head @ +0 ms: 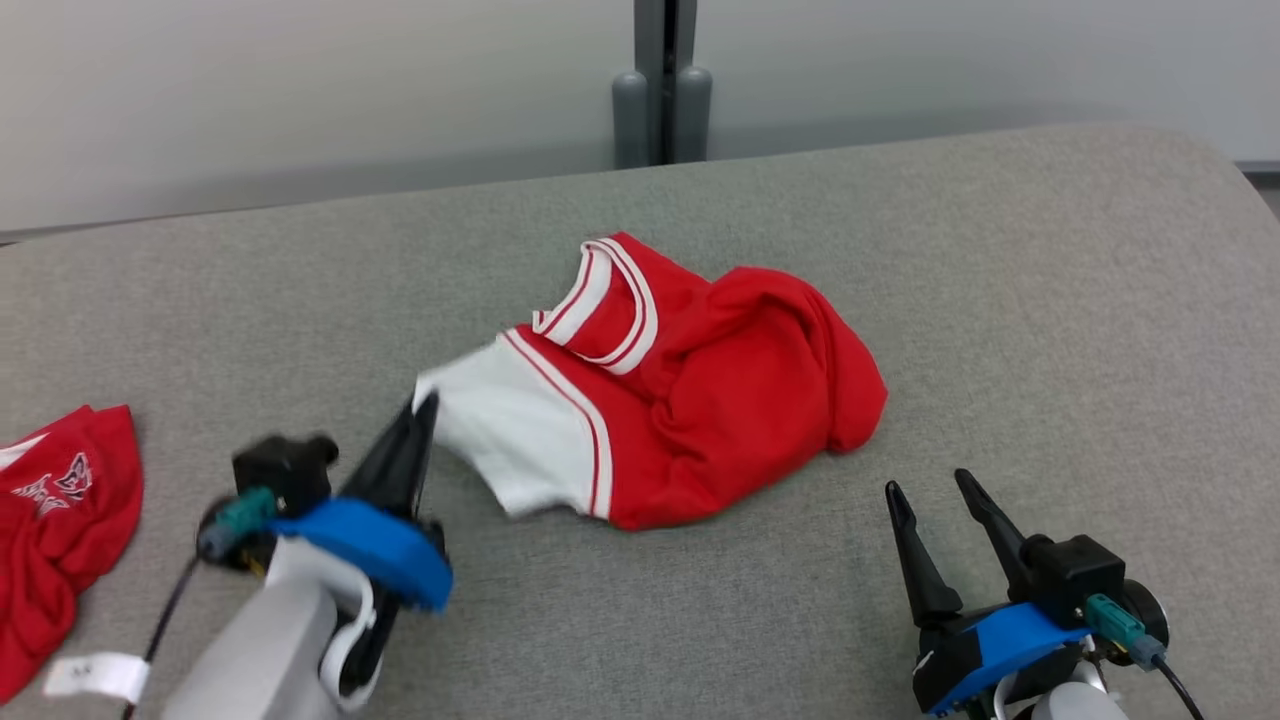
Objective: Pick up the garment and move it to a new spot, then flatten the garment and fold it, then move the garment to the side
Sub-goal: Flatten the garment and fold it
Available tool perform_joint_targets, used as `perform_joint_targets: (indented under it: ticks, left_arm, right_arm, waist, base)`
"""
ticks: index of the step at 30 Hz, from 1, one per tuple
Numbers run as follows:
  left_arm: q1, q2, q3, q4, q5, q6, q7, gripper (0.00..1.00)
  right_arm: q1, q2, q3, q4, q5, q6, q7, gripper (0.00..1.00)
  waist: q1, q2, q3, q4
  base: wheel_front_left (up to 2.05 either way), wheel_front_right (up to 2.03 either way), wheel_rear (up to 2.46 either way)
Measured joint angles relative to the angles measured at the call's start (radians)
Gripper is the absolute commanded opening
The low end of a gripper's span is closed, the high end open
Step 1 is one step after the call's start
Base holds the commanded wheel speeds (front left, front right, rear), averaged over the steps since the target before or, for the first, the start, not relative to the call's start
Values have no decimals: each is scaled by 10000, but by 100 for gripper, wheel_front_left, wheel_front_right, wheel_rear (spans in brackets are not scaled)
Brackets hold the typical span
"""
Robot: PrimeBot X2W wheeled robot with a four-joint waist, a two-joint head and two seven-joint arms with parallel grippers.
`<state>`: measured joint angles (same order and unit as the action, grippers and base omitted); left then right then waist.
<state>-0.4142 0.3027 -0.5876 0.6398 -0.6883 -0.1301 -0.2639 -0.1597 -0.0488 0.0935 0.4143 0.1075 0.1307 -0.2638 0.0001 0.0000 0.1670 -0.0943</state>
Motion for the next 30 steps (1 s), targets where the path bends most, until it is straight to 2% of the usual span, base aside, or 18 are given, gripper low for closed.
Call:
perform_joint_targets:
  ticks: [4,10,14,21,27,30]
  left_arm:
    - [-889,98,608,-1444,560,0,13,0]
    - [-3509,462,-13,-2428,654,0,12,0]
    - [-5348,744,-656,-2276,573,0,12,0]
    - [-7560,612,-1012,-1308,221,0,73,0]
    - [-8734,165,-604,-1032,255,19,38,0]
    - [-9242,-31,54,-1396,460,161,25,0]
  right_arm:
    - [71,0,-125,73,58,0,-2,100]
    - [221,2,-73,199,374,0,0,100]
    - [231,2,150,203,571,0,-2,100]
    - [226,0,433,151,813,0,0,100]
    - [224,0,489,2,995,0,-2,100]
    - [218,-4,408,-36,1043,0,0,100]
  waist:
    - [-1,0,-295,228]
    - [-1,0,-668,302]
    - [-1,0,-704,89]
    - [-1,0,-499,-618]
    - [0,0,-249,-960]
    - [-1,0,-155,-934]
  base:
    - [0,0,0]
    - [0,0,0]
    - [0,0,0]
    - [0,0,0]
    - [0,0,0]
    - [0,0,0]
